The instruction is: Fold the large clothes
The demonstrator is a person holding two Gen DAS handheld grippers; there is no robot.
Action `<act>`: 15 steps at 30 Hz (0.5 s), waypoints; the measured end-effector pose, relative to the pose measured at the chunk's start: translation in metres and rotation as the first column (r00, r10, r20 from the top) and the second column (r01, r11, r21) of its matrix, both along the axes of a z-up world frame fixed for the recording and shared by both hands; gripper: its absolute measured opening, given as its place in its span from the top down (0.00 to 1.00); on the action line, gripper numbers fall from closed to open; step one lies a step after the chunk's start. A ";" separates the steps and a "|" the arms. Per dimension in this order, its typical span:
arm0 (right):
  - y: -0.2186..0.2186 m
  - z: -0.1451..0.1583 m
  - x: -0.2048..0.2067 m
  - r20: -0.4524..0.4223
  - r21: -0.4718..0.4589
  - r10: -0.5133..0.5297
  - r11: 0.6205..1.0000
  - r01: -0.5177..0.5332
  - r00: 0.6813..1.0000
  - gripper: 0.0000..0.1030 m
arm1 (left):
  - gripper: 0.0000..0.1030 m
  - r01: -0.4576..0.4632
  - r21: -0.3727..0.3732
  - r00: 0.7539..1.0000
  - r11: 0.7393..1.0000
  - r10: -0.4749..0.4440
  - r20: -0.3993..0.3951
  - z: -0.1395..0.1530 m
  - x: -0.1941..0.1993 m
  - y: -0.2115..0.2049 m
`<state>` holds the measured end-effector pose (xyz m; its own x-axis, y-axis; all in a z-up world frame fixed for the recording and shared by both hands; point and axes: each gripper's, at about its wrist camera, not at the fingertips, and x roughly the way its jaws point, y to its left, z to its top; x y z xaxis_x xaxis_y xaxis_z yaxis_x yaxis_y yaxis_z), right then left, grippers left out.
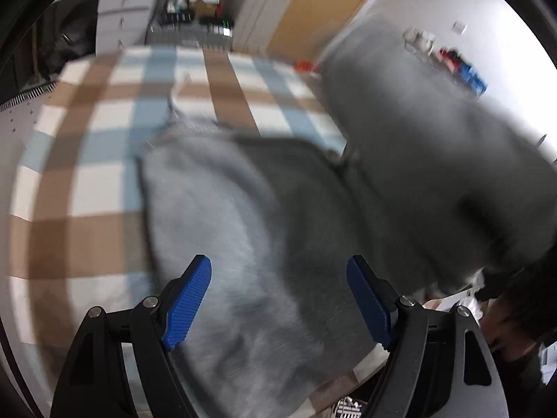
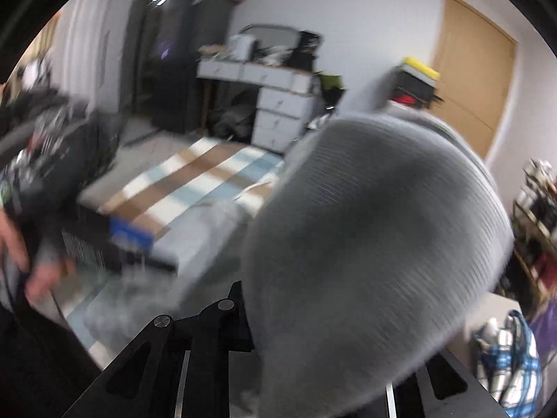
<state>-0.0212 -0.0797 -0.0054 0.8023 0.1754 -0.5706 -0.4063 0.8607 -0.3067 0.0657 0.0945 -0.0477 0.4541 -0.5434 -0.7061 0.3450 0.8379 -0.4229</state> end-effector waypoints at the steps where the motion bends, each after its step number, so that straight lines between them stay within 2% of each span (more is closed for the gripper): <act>1: 0.015 -0.016 -0.001 -0.023 -0.038 0.013 0.999 -0.014 1.000 0.76 | 0.25 -0.023 -0.023 1.000 0.999 0.024 0.009 0.004 -0.001 0.011; 3: 0.038 -0.045 0.002 -0.083 -0.067 0.036 0.997 -0.041 0.996 0.71 | 0.25 -0.065 -0.087 0.998 0.994 0.065 -0.007 0.005 0.002 0.035; 6: 0.058 -0.074 -0.006 -0.087 -0.105 0.063 0.992 -0.072 0.994 0.62 | 0.25 -0.095 -0.171 0.992 0.981 0.079 -0.098 -0.014 0.015 0.052; 7: 0.063 -0.080 -0.010 -0.082 -0.120 0.078 0.989 -0.088 0.994 0.57 | 0.25 -0.110 -0.183 0.988 0.977 0.088 -0.129 -0.018 0.012 0.053; 8: 0.064 -0.082 -0.014 -0.078 -0.125 0.093 0.987 -0.102 0.993 0.48 | 0.25 -0.114 -0.195 0.984 0.974 0.083 -0.161 -0.021 0.013 0.051; 9: 0.066 -0.084 -0.017 -0.077 -0.130 0.107 0.985 -0.116 0.991 0.42 | 0.25 -0.104 -0.210 0.980 0.972 0.065 -0.187 -0.024 0.013 0.046; 10: 0.067 -0.085 -0.020 -0.076 -0.133 0.120 0.983 -0.129 0.990 0.35 | 0.25 -0.087 -0.227 0.980 0.970 0.042 -0.195 -0.021 0.011 0.039; 13: 0.067 -0.091 -0.027 -0.064 -0.148 0.149 0.976 -0.158 0.987 0.32 | 0.25 -0.044 -0.253 0.988 0.967 0.005 -0.152 -0.008 0.002 0.022; 15: 0.060 -0.090 -0.029 -0.088 -0.087 0.170 0.980 -0.177 0.982 0.28 | 0.25 0.012 -0.309 0.993 0.951 -0.049 -0.112 0.006 0.000 0.009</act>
<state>-0.0501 -0.0200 -0.0956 0.7156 0.2505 -0.6521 -0.5735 0.7437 -0.3436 0.0657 0.1032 -0.0419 0.3583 -0.7546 -0.5497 0.3015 0.6508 -0.6968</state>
